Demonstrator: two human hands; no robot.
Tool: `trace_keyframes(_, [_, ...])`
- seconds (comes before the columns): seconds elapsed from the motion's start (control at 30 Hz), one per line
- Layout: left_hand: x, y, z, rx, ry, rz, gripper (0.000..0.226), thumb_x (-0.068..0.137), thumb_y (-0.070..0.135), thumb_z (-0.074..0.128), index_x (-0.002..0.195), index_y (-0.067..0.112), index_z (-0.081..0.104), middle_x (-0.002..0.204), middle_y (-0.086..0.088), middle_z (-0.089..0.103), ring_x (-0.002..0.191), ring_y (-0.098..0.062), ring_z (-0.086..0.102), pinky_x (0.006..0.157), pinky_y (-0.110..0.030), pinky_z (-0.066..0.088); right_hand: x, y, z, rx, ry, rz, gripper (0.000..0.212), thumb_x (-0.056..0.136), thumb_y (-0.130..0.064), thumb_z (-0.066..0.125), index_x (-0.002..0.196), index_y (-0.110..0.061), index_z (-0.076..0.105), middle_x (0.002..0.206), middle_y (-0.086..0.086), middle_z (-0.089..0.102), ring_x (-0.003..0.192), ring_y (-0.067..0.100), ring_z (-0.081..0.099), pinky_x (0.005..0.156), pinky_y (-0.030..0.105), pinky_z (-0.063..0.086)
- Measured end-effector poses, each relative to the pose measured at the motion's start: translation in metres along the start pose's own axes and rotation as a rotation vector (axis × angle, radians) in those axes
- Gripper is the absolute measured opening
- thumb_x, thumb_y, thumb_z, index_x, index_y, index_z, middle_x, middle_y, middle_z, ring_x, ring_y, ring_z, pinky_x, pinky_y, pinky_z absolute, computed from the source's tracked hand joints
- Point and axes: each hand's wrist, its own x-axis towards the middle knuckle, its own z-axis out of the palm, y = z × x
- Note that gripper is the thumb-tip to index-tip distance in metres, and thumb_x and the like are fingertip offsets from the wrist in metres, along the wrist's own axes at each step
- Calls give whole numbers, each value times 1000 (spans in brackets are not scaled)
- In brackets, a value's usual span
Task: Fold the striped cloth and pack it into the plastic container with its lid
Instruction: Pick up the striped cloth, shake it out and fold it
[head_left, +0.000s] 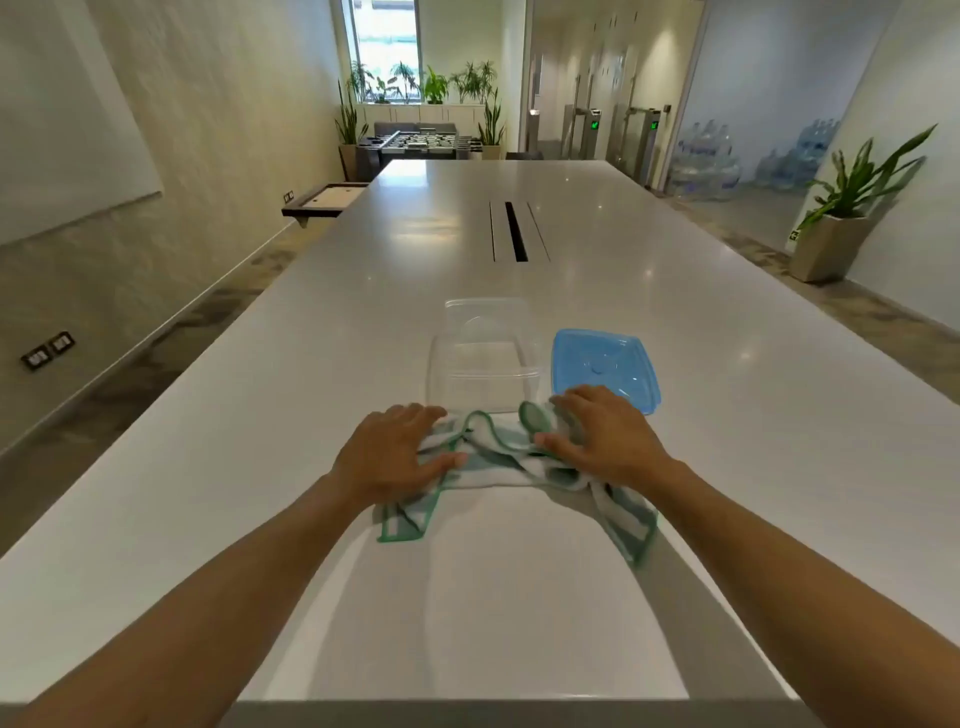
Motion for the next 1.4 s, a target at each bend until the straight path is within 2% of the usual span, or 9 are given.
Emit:
trace_keyframes(0.07, [-1,1,3,2,18,27,44,91,56,46,116,22,60,105,-1,66,93,-25,62,72,-33,42,0,0,3,-13,19,-14,35,88,-48,57,86,-14,66,83,3,63,80,26,58,67,39,48])
trace_keyframes(0.13, [-1,-1,4,-6,45,26,28,95,41,49,107,19,63,97,-1,66,87,-24,63,67,-32,43,-1,1,7,-7,4,14,29,87,-39,59,77,-12,62,75,3,59,73,25,57,62,39,48])
trace_keyframes(0.3, [7,-5,-4,-106,58,-76,19,98,27,43,97,19,61,87,2,66,76,-25,62,61,-33,41,1,2,8,37,-121,20,50,80,-46,64,125,-25,58,108,-1,68,96,23,61,74,36,49])
trace_keyframes(0.43, [16,-3,-14,-241,130,-129,20,98,17,41,97,14,61,89,-2,64,76,-23,61,67,-39,50,8,2,11,35,-61,-3,21,88,-20,57,107,-16,66,96,5,71,87,26,64,72,38,53])
trace_keyframes(0.67, [36,-15,-46,-304,257,-197,13,90,3,44,83,13,50,76,-4,55,67,-22,54,55,-31,41,27,21,-18,461,351,280,19,94,1,50,107,-4,63,94,7,64,82,21,56,68,20,34])
trace_keyframes(0.93, [70,-34,-100,-279,489,-289,15,79,-4,50,85,9,55,86,-10,57,76,-26,53,64,-34,39,44,63,-82,511,557,348,28,98,-36,53,107,-10,58,94,6,63,83,24,57,72,33,43])
trace_keyframes(1.17, [102,-51,-141,-243,671,-317,12,84,-1,52,88,9,58,84,-5,55,77,-21,49,67,-33,36,54,91,-126,571,656,457,31,91,-42,61,96,-11,65,89,8,67,85,28,61,78,45,49])
trace_keyframes(1.3, [117,-56,-150,-474,713,-397,17,88,4,51,89,18,59,89,0,59,75,-16,51,59,-18,35,61,91,-135,661,731,457,20,95,-40,56,99,-21,59,91,-1,62,91,25,59,81,41,47])
trace_keyframes(1.4, [122,-62,-151,-743,664,-411,21,91,9,52,89,26,63,96,-1,64,87,-20,57,69,-24,44,69,91,-141,767,694,488,10,98,-31,51,108,-28,51,104,-1,57,93,19,56,87,41,47])
